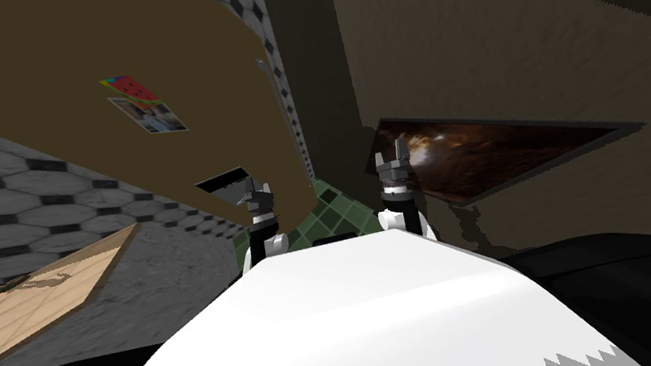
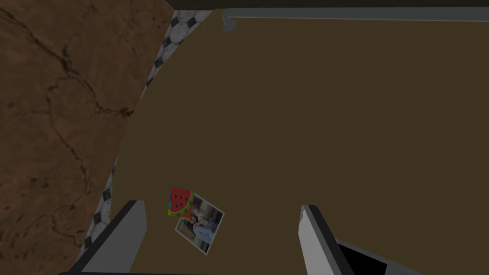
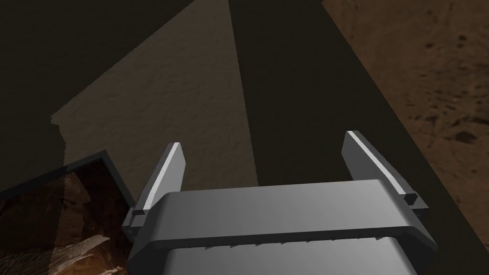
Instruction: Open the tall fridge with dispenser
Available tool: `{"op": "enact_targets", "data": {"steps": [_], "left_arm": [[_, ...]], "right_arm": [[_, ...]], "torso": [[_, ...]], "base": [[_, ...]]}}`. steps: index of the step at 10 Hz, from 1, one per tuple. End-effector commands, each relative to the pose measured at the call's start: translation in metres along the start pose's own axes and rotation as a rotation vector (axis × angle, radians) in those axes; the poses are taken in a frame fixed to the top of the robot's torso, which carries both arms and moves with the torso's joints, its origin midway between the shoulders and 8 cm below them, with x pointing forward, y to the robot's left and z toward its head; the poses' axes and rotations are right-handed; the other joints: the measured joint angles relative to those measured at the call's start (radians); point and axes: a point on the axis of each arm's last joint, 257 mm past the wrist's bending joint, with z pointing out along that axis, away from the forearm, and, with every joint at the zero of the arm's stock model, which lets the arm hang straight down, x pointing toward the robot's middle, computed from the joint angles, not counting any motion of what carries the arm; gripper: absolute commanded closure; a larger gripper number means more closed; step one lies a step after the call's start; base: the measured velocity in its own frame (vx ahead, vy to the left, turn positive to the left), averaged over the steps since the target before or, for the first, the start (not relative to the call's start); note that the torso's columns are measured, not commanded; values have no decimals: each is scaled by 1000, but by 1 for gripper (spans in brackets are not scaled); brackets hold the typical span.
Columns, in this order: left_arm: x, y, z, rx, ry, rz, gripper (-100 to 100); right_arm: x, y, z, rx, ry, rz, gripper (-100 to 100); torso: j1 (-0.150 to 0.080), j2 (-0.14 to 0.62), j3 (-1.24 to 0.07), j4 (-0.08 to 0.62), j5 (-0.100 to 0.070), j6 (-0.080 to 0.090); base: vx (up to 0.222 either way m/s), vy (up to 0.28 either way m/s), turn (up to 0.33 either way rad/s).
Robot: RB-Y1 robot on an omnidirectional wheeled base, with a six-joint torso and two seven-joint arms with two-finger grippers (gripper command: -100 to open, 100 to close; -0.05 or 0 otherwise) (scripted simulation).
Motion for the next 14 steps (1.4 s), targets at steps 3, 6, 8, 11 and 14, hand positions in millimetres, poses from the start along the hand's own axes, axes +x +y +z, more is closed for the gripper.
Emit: {"op": "enact_targets", "data": {"steps": [3,6,8,11,14], "left_arm": [[0,0,0,0,0,0,0],[0,0,0,0,0,0,0],[0,0,0,0,0,0,0],[13,10,7,-19,59,5,-100],[38,36,23,-69,139,-4,-100]], "right_arm": [[0,0,0,0,0,0,0],[0,0,0,0,0,0,0],[0,0,0,0,0,0,0],[0,0,0,0,0,0,0],[0,0,0,0,0,0,0]], "torso": [[0,175,-351,176,0,0],[0,396,-792,396,0,0],[0,544,-1087,544,0,0],[1,725,-1451,724,0,0],[1,737,-1477,737,0,0]], "base": [[0,0,0],[0,0,0],[0,0,0],[11,15,-16],[35,51,-43]]}}
